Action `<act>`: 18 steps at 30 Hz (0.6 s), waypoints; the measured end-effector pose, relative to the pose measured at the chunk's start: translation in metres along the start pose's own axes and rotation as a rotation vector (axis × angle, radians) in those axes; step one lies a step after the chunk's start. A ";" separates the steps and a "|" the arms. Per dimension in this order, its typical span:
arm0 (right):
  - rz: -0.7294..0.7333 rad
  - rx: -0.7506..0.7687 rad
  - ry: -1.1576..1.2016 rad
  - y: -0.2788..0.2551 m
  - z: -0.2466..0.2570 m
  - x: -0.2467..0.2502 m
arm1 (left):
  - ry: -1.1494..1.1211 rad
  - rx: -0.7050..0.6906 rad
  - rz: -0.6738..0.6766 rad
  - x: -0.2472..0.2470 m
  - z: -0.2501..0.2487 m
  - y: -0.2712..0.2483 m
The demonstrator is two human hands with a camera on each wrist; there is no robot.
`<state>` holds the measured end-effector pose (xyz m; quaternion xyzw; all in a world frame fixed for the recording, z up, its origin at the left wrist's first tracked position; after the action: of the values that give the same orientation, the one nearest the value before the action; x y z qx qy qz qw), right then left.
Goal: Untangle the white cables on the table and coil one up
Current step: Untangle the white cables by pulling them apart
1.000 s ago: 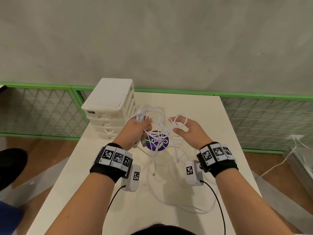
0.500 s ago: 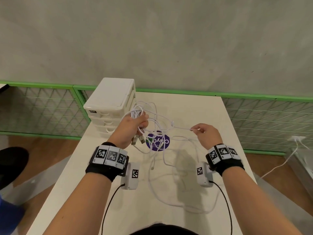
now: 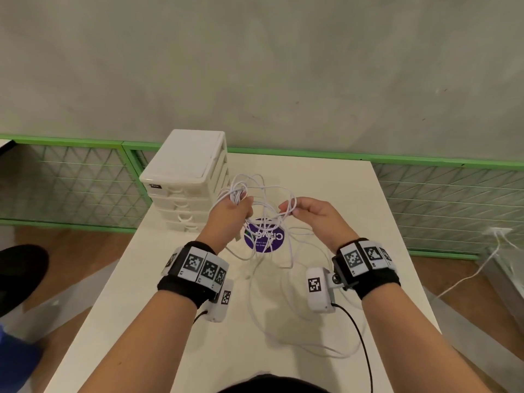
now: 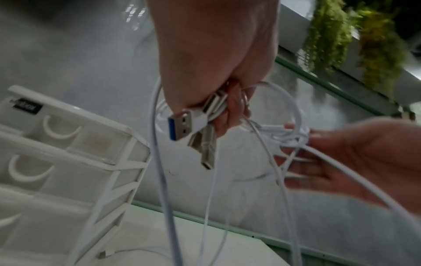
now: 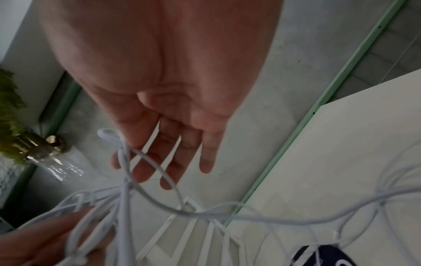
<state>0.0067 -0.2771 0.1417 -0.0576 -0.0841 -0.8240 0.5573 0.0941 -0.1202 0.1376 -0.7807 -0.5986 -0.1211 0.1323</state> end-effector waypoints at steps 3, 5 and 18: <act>-0.022 0.053 0.036 0.002 0.015 -0.006 | 0.081 -0.016 0.009 -0.004 -0.001 -0.003; -0.034 0.074 -0.013 0.003 0.019 -0.007 | 0.088 -0.041 0.014 -0.004 -0.006 -0.005; -0.270 -0.143 -0.596 0.015 -0.051 0.058 | -0.131 -0.119 -0.018 0.013 -0.022 -0.009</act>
<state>-0.0009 -0.3460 0.1043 -0.3235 -0.1921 -0.8410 0.3887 0.0881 -0.1140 0.1636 -0.7882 -0.6045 -0.1065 0.0453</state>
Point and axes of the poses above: each hand's wrist, its own y-axis towards the middle knuckle, its own x-axis out of the back of the hand, z = x × y, the point moved 10 cm from there along y, towards the middle knuckle, and after that the axes turned 9 degrees about -z, right-handed, at the moved point
